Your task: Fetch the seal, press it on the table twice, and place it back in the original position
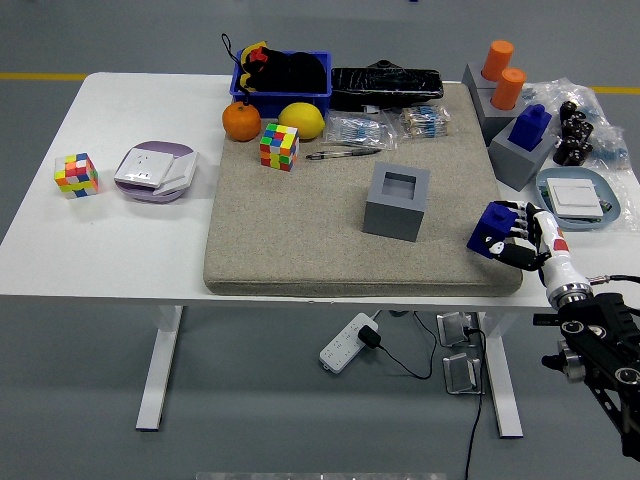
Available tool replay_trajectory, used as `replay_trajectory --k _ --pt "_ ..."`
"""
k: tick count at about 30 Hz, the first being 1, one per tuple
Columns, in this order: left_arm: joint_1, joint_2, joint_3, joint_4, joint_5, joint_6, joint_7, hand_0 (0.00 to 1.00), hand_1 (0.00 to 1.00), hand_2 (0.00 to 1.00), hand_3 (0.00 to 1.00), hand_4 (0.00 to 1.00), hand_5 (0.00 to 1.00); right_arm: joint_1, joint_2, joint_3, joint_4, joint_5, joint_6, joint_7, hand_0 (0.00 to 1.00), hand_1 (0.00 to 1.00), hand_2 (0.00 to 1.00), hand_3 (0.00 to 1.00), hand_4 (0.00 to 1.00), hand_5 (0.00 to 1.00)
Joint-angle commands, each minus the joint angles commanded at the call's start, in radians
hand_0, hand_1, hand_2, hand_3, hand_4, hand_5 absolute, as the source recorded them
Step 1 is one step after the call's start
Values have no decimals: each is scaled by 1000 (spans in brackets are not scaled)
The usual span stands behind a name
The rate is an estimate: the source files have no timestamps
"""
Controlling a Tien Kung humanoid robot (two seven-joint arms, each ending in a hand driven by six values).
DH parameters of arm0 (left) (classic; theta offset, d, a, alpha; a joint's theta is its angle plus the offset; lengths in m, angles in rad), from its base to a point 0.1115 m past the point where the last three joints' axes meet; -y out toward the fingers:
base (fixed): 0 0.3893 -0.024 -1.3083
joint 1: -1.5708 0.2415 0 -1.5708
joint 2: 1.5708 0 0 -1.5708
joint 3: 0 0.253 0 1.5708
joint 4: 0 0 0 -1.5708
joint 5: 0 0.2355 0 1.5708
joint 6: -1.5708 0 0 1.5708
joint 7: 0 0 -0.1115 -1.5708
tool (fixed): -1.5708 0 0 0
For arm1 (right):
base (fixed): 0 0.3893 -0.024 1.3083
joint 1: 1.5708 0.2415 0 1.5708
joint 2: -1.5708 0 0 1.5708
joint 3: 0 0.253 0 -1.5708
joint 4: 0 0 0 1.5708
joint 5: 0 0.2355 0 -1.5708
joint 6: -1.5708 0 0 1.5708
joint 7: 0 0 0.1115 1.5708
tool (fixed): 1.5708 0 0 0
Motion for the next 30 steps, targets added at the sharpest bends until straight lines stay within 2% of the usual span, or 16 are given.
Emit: replay_trajectory --k 3,13,18,23,30 --pt "-1 2 1 0 0 0 0 830 796 758 814 744 322 -2 -3 2 13 -2 -2 -1 527 401 427 429 611 2" --pt "1 4 -1 0 1 -1 -1 830 795 758 813 744 322 12 -47 51 186 -88 -10 -46 527 400 426 429 610 2" --pt "1 4 -4 0 0 -1 -1 830 796 758 813 744 322 41 -63 53 244 -115 -8 -68 528 401 427 430 610 2" --pt "1 3 -6 1 -1 -2 0 830 796 758 813 744 322 87 -51 26 245 -120 4 -85 527 400 427 432 611 2" --pt "-5 3 -6 0 -2 -2 -1 830 797 758 814 744 322 169 -2 -28 162 -95 31 -96 527 401 427 432 611 2"
